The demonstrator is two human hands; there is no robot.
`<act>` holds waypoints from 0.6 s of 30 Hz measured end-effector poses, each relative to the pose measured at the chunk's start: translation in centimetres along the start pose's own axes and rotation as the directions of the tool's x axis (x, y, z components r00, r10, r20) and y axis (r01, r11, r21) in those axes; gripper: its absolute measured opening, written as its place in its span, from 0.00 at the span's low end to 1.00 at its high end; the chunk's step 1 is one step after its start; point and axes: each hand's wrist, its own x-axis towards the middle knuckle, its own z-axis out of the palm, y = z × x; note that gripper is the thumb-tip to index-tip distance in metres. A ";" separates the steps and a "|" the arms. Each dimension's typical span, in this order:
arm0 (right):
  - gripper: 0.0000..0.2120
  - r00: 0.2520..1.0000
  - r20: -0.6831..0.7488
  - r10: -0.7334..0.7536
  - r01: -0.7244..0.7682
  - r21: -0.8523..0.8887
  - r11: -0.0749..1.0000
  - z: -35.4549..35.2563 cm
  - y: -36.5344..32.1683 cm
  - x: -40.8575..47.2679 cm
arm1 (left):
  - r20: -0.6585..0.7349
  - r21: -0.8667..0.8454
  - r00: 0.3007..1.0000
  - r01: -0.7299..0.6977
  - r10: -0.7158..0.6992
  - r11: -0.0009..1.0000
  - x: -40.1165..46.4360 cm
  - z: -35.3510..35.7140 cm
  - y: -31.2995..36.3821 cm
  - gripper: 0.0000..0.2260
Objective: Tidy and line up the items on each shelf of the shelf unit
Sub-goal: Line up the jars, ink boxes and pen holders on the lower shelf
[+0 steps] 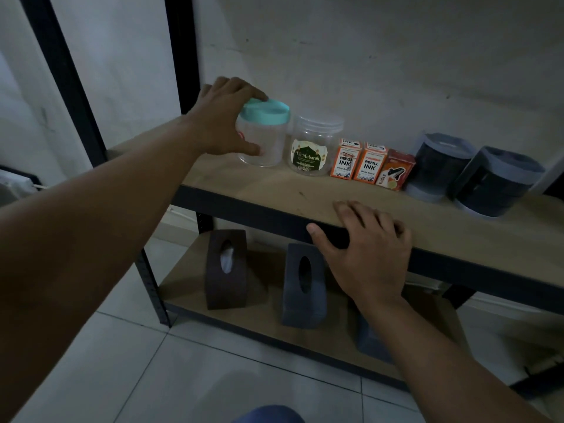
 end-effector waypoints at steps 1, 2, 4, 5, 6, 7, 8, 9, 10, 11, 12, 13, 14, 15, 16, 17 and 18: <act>0.33 1.000 -0.003 0.000 0.000 0.001 1.000 0.0 0.0 0.0 | 0.042 -0.007 0.999 -0.005 0.005 1.000 0.0 0.0 -0.3 0.40; 0.32 1.000 -0.008 0.000 0.000 0.001 1.000 0.0 0.1 0.0 | 0.084 -0.019 0.997 0.001 0.001 1.000 0.0 0.0 -0.5 0.40; 0.32 1.000 -0.014 0.000 0.000 -0.002 1.000 0.1 0.1 0.0 | 0.122 -0.032 0.993 0.009 -0.005 0.999 0.1 -0.1 -0.8 0.38; 0.32 1.000 -0.015 -0.001 0.001 -0.002 1.000 0.1 0.1 0.0 | 0.116 -0.020 0.993 0.000 0.002 1.000 0.1 -0.1 -0.7 0.37; 0.32 1.000 -0.016 -0.002 0.002 0.000 1.000 0.1 0.1 0.0 | 0.103 0.003 0.995 -0.013 0.013 1.000 0.2 -0.2 -0.6 0.35; 0.32 1.000 -0.019 -0.003 0.003 0.002 1.000 0.1 0.1 0.0 | 0.088 0.027 0.996 -0.028 0.025 0.999 0.3 -0.2 -0.3 0.34; 0.32 1.000 -0.020 -0.003 0.003 0.003 1.000 0.1 0.1 0.0 | 0.071 0.044 0.997 -0.040 0.037 0.998 0.4 -0.3 -0.1 0.33; 0.32 1.000 -0.021 -0.004 0.004 0.004 1.000 0.1 0.1 0.0 | 0.051 0.052 0.998 -0.049 0.046 0.997 0.4 -0.2 0.0 0.32; 0.32 1.000 -0.022 -0.004 0.004 0.005 1.000 0.1 0.1 0.0 | 0.034 0.049 0.998 -0.053 0.052 0.997 0.4 -0.2 0.1 0.32; 0.32 1.000 -0.024 -0.004 0.004 0.005 1.000 0.0 0.1 0.0 | 0.023 0.041 0.999 -0.050 0.050 0.998 0.4 -0.1 0.2 0.33; 0.32 1.000 -0.025 -0.004 0.004 0.003 1.000 0.0 0.1 0.0 | 0.018 0.025 0.999 -0.034 0.034 0.999 0.4 0.0 0.2 0.36; 0.32 1.000 -0.025 -0.004 0.004 0.001 1.000 0.1 0.1 -0.1 | 0.022 -0.003 1.000 -0.003 0.003 1.000 0.3 0.2 0.2 0.38; 0.32 1.000 -0.023 -0.003 0.002 -0.001 1.000 0.1 0.1 -0.1 | 0.039 -0.049 0.998 0.043 -0.041 0.998 0.2 0.4 0.2 0.41; 0.32 1.000 -0.023 -0.002 0.002 -0.002 1.000 0.1 0.1 -0.1 | 0.068 -0.105 0.994 0.096 -0.089 0.990 0.2 0.6 0.2 0.43; 0.32 1.000 -0.024 -0.003 0.003 -0.004 1.000 0.1 0.1 0.0 | 0.102 -0.165 0.986 0.146 -0.131 0.975 0.1 0.9 0.3 0.43; 0.33 1.000 -0.025 -0.003 0.003 -0.004 1.000 0.1 0.1 0.0 | 0.127 -0.220 0.979 0.183 -0.158 0.958 0.0 1.1 0.4 0.42; 0.33 1.000 -0.024 -0.003 0.003 -0.003 1.000 0.1 0.1 0.0 | 0.130 -0.260 0.977 0.197 -0.168 0.945 -0.2 1.3 0.5 0.41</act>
